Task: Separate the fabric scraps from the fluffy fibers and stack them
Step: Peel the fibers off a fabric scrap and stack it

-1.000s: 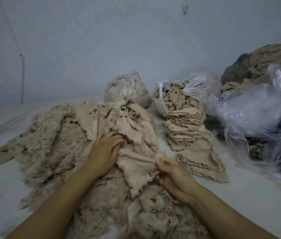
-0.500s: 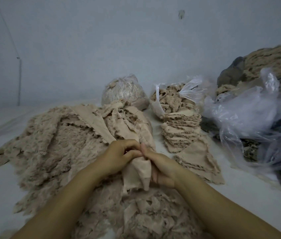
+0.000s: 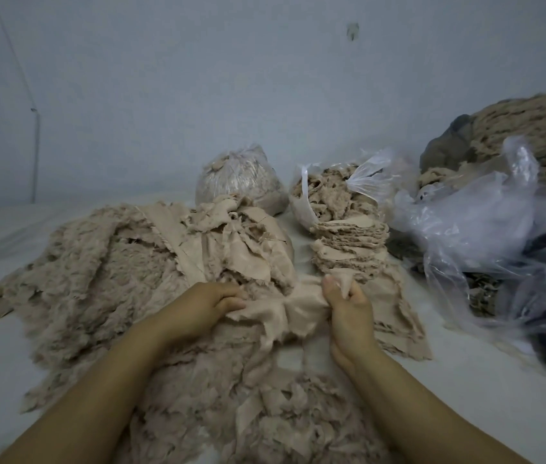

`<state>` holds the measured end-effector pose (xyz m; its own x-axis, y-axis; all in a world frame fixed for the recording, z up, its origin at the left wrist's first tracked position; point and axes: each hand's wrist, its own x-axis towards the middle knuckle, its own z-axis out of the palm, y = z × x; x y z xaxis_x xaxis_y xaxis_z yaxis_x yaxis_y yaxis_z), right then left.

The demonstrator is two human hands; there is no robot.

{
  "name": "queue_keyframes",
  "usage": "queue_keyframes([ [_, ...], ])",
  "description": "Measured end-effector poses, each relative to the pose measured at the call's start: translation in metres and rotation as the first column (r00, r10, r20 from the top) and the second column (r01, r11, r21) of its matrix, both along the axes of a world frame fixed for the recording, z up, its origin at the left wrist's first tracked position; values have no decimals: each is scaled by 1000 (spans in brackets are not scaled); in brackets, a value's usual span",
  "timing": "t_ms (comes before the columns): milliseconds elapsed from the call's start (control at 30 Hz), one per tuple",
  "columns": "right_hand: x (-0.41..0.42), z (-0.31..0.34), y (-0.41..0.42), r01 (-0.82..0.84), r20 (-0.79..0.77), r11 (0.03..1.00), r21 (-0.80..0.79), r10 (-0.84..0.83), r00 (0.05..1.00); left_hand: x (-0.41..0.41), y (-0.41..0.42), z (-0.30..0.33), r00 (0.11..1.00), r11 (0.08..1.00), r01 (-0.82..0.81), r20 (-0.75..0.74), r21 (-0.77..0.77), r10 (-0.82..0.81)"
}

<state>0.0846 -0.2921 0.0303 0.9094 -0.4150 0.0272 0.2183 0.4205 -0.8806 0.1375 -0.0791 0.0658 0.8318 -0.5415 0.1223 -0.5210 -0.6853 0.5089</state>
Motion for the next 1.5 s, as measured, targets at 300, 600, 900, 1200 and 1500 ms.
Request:
queue_keyframes([
  [300,-4,-2,1,-368,88,875,315,359,929,-21,-48,-7,955,934,-74,-296,-348,-34],
  [600,-6,0,-32,-539,-169,831,138,556,814,-18,-65,-17,884,657,-246,-442,-712,-149],
  [900,1,0,-27,-41,-86,994,-98,33,996,-15,-59,-17,910,625,-396,-377,-673,170],
  [1200,19,-3,-109,1,-194,428,-904,-411,891,-4,-52,-15,822,533,-543,-540,-649,180],
  [1500,11,-1,-45,-164,-169,701,-694,63,984,2,-64,0,764,60,-642,-644,-764,-24],
])
